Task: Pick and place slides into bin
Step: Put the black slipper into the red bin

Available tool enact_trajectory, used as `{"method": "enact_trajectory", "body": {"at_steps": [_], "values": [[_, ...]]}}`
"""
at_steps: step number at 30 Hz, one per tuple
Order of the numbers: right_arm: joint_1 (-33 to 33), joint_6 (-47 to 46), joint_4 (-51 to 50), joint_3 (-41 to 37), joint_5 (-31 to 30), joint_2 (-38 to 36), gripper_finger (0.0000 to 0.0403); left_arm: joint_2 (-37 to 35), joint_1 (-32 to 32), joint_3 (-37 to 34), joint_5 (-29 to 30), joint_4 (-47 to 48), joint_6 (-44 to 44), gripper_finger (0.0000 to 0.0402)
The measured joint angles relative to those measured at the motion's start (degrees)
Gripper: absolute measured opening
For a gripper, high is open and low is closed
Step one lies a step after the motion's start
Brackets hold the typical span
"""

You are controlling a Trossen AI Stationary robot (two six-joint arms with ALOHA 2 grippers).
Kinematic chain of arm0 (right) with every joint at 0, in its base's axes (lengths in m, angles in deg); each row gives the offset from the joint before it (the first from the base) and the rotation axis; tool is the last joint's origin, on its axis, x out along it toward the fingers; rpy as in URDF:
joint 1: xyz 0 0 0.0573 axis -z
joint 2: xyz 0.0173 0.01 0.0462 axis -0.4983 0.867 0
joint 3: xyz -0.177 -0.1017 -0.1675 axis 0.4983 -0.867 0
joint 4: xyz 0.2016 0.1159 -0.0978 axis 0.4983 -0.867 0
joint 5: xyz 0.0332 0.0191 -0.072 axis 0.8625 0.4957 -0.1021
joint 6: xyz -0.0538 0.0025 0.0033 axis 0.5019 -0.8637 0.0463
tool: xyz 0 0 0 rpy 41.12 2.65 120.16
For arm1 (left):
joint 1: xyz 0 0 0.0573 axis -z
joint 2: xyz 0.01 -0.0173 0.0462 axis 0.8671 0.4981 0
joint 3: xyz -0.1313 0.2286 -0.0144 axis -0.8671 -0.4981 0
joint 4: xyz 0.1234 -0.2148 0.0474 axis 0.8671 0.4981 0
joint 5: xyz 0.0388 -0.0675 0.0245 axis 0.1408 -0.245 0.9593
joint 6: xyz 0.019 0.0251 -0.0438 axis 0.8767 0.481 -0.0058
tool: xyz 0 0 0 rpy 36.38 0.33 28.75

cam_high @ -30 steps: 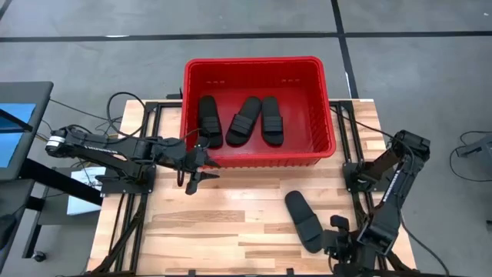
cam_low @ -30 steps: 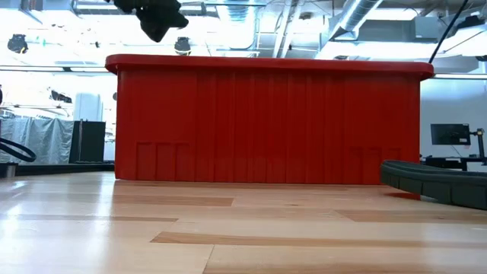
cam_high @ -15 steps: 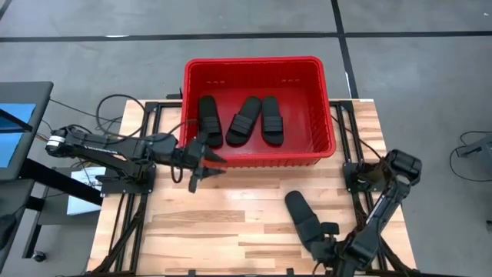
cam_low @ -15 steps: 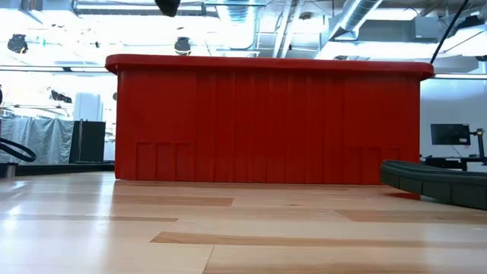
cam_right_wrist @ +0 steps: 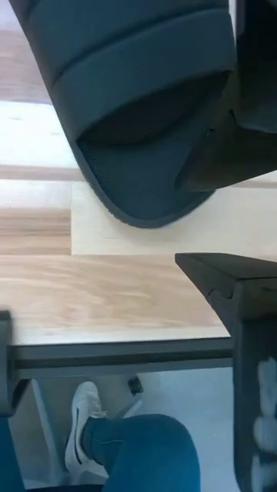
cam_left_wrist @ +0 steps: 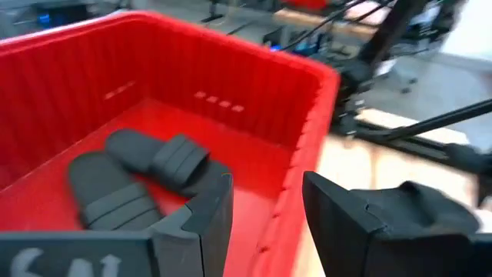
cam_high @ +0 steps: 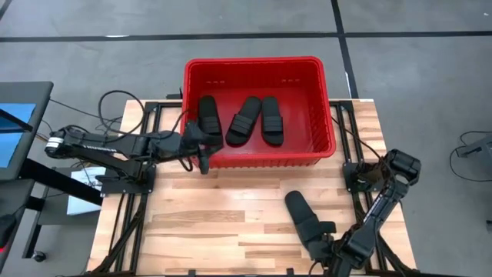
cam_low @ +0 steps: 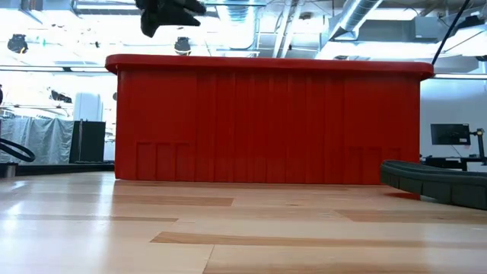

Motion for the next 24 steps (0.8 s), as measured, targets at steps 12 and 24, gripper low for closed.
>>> {"method": "enact_trajectory", "body": {"at_steps": [12, 24], "values": [[0.03, -0.02, -0.01, 0.0, 0.07, -0.09, 0.0133, 0.26, -2.08, 0.98, -2.09, 11.08, -3.01, 0.0148], [0.03, 0.47, -0.01, 0.0, 0.09, -0.11, 0.0134, 0.26, -2.08, 0.98, -1.87, 10.61, -2.79, 0.0148]]}}
